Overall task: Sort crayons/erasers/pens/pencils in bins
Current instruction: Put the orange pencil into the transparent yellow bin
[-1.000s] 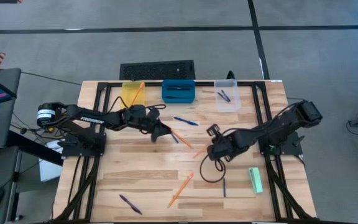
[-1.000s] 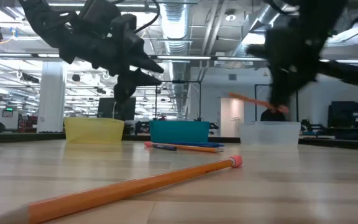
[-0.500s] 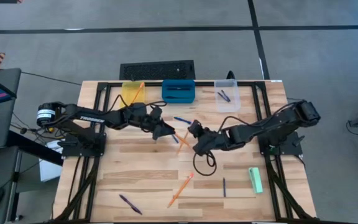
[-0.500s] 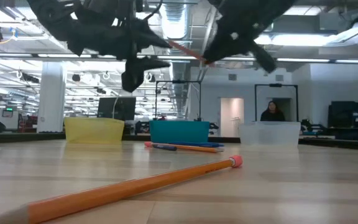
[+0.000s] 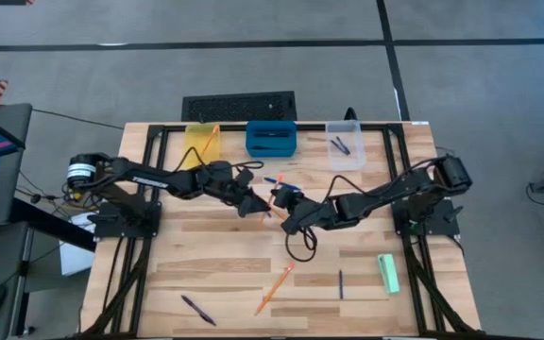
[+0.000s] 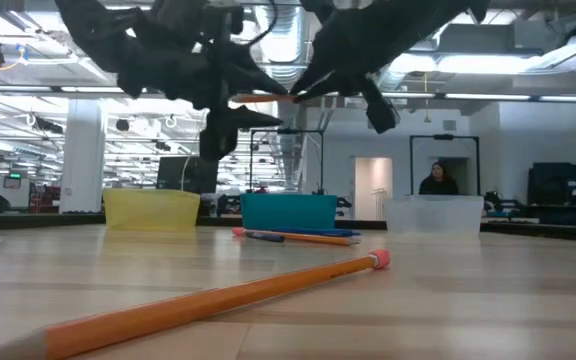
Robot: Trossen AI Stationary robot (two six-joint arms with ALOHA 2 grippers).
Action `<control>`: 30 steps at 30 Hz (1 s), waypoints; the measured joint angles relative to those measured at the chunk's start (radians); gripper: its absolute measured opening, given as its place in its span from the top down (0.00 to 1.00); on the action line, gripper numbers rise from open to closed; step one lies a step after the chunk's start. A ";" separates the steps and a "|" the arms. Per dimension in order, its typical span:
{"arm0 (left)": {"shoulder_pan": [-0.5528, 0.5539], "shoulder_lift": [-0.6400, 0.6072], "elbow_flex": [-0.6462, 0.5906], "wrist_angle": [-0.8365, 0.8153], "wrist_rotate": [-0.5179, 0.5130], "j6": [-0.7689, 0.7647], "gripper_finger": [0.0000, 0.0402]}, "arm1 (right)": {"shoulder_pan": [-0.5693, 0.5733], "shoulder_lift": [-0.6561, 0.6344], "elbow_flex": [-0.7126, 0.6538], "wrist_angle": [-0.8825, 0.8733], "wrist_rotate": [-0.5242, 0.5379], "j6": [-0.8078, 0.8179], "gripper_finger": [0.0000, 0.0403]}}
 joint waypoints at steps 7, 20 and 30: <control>0.000 0.103 0.094 0.007 0.078 0.023 0.60 | 0.000 -0.002 0.001 0.002 -0.001 0.001 0.93; 0.026 0.106 0.113 -0.062 0.146 0.095 0.65 | 0.022 -0.002 0.001 -0.012 0.010 0.004 0.92; 0.031 0.106 0.113 -0.047 0.198 0.113 0.87 | 0.020 -0.002 0.001 -0.011 0.032 0.008 0.92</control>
